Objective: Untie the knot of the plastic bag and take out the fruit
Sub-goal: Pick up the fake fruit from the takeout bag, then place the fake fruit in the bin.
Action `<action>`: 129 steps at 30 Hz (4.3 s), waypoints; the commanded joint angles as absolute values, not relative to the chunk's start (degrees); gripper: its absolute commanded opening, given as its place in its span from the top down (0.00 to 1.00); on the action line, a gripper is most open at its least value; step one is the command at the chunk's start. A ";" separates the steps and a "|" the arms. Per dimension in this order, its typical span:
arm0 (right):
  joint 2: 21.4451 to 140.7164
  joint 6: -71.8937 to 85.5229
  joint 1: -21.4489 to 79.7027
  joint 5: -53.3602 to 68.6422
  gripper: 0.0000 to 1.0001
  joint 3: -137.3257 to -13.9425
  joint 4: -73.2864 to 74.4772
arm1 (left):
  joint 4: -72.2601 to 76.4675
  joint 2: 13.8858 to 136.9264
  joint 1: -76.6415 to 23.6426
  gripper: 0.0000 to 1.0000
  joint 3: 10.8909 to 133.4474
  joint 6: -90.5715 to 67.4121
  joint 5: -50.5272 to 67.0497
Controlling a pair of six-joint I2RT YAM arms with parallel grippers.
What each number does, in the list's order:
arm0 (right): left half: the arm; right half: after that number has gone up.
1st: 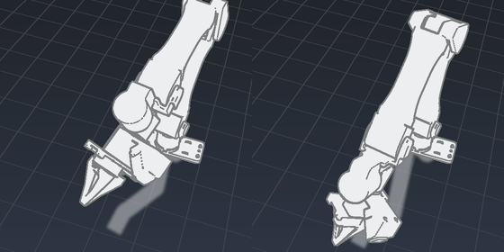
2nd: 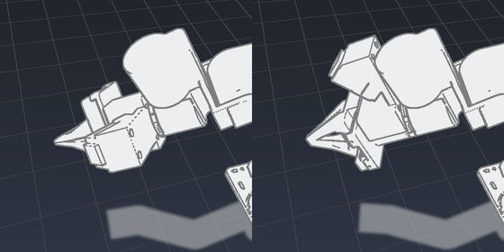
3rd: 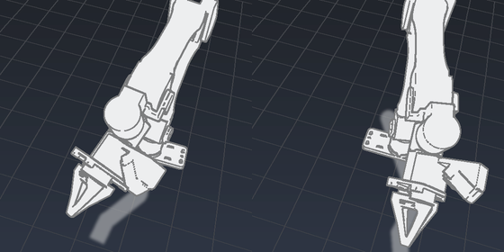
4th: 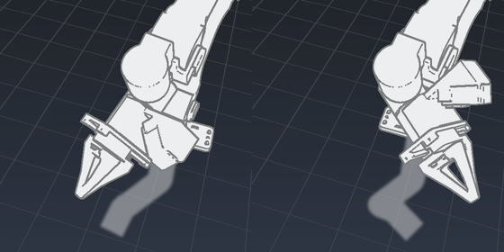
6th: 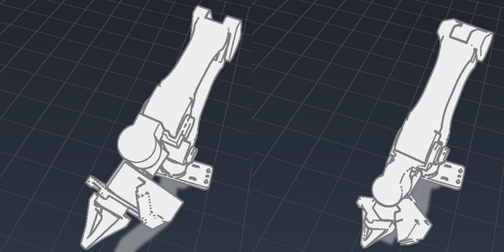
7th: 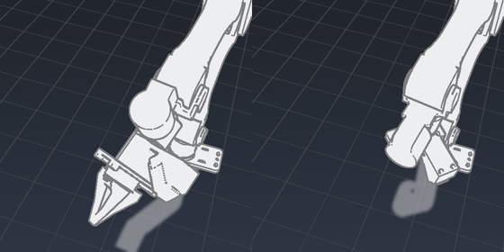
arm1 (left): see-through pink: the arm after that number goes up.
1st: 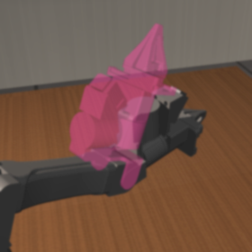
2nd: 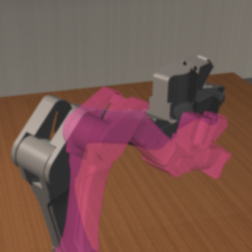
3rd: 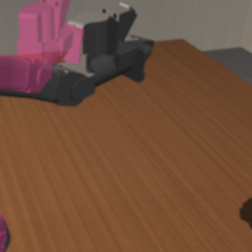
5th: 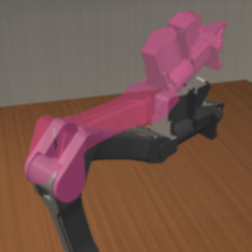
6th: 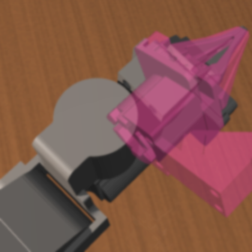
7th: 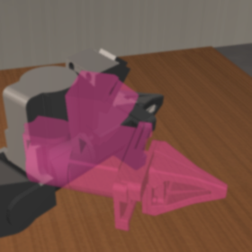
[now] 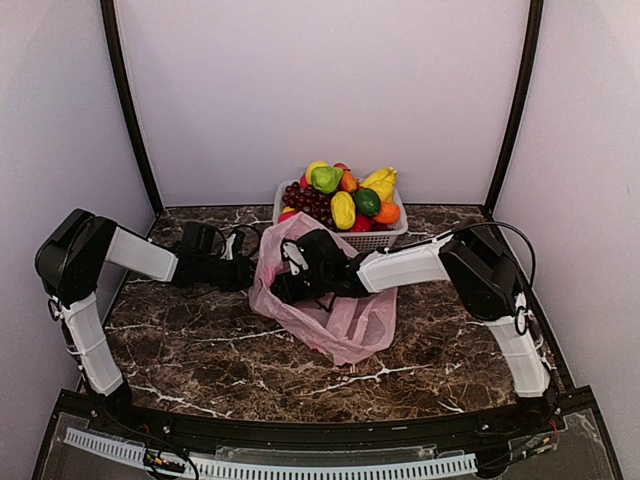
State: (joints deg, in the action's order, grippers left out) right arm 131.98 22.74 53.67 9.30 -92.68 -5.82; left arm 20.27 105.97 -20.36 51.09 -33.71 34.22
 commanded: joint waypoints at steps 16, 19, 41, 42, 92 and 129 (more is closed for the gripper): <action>129.71 21.67 53.61 7.49 0.47 -92.26 -3.77 | 20.17 105.62 -20.75 0.79 49.30 -33.47 34.05; 125.50 21.91 53.62 6.46 0.49 -88.61 -4.57 | 19.31 105.33 -20.74 0.79 49.56 -32.86 33.81; 90.22 25.81 53.61 1.42 0.48 -58.63 -0.64 | 9.79 100.88 -20.48 0.72 53.26 -27.05 31.07; 88.78 25.57 53.61 1.16 0.48 -58.55 -0.26 | 7.85 99.62 -20.44 0.69 53.72 -26.53 30.07; 128.11 13.43 24.26 3.42 0.42 -121.22 16.73 | -19.92 61.94 2.56 0.13 53.50 -2.61 14.40; 143.88 12.52 22.21 3.89 0.22 -137.72 12.07 | -19.34 59.99 2.58 0.12 52.73 -3.59 13.99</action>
